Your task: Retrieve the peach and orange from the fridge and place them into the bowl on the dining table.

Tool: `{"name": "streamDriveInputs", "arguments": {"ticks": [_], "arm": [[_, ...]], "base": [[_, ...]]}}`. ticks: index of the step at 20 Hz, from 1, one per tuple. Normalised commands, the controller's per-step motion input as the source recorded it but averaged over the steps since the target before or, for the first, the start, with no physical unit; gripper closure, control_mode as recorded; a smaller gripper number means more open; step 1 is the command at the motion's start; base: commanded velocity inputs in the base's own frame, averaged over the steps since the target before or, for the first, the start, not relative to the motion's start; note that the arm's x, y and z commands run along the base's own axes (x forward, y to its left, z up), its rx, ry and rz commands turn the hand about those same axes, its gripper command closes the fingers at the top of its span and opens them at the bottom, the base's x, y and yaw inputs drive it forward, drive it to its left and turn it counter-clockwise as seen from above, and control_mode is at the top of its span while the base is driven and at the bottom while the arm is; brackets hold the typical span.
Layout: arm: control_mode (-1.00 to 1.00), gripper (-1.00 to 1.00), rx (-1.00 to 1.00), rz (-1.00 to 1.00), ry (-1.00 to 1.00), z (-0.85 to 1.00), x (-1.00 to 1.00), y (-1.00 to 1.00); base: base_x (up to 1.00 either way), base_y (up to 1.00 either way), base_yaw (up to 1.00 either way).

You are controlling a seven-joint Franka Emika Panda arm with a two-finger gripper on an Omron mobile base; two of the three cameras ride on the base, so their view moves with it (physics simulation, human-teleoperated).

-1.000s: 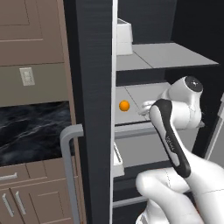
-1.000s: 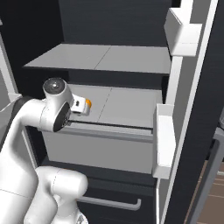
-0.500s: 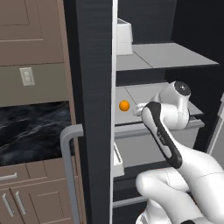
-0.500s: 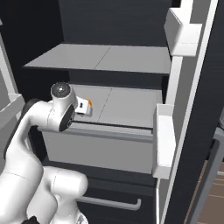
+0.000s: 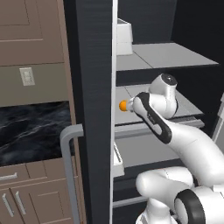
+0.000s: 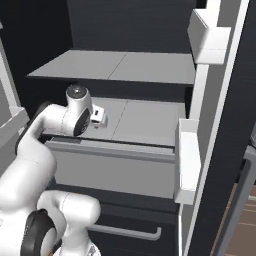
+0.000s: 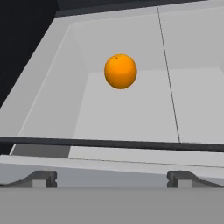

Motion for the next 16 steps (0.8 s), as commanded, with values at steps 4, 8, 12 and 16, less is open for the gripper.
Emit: {"name": "streamDriveInputs", "arguments": {"ticks": [4, 8, 12, 16], "arm": [[-1.00, -1.00, 0.00, 0.00, 0.00, -0.23, 0.36, 0.02], [-1.00, -1.00, 0.00, 0.00, -0.04, -0.36, 0.27, 0.00], [-1.00, -1.00, 0.00, 0.00, -0.03, -0.26, 0.30, 0.03], [-1.00, -1.00, 0.00, 0.00, -0.01, -0.17, 0.34, 0.06]], "base": [[0.00, 0.00, 0.00], [0.00, 0.00, 0.00], [0.00, 0.00, 0.00], [0.00, 0.00, 0.00]]}}
